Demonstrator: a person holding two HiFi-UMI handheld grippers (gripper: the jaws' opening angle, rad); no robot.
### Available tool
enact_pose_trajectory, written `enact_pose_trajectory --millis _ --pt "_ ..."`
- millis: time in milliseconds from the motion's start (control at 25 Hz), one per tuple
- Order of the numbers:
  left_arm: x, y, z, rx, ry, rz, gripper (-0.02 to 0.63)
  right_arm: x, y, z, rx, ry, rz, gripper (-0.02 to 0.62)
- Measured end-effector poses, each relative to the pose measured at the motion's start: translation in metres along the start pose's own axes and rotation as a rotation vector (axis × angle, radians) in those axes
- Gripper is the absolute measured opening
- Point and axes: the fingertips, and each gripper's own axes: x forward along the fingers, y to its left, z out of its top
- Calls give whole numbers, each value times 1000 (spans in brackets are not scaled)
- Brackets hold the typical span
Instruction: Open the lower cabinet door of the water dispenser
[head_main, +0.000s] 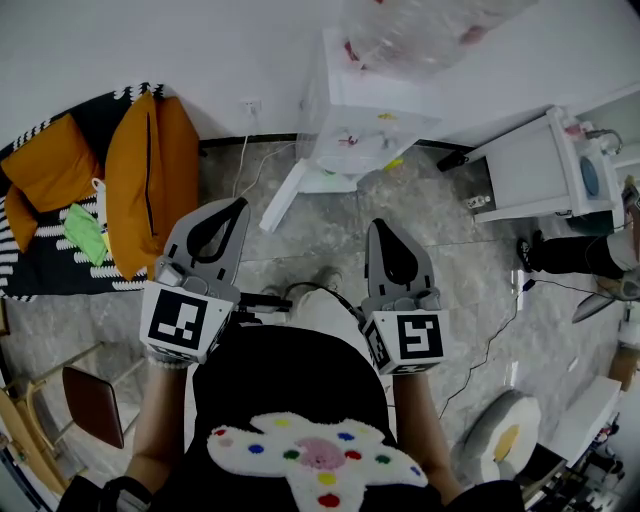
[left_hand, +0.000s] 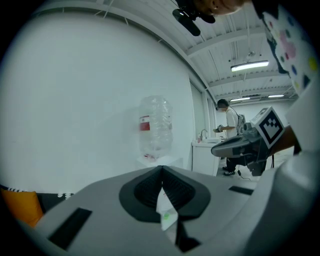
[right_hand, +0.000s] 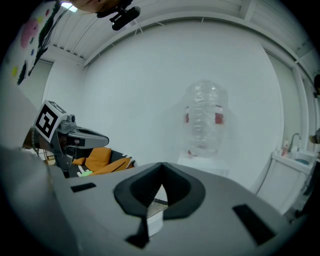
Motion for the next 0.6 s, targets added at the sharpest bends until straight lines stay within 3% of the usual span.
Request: enact_pose_trajectory --millis 600 --pt "4 -3 -3 19 11 -22 12 2 4 1 -29 -2 8 3"
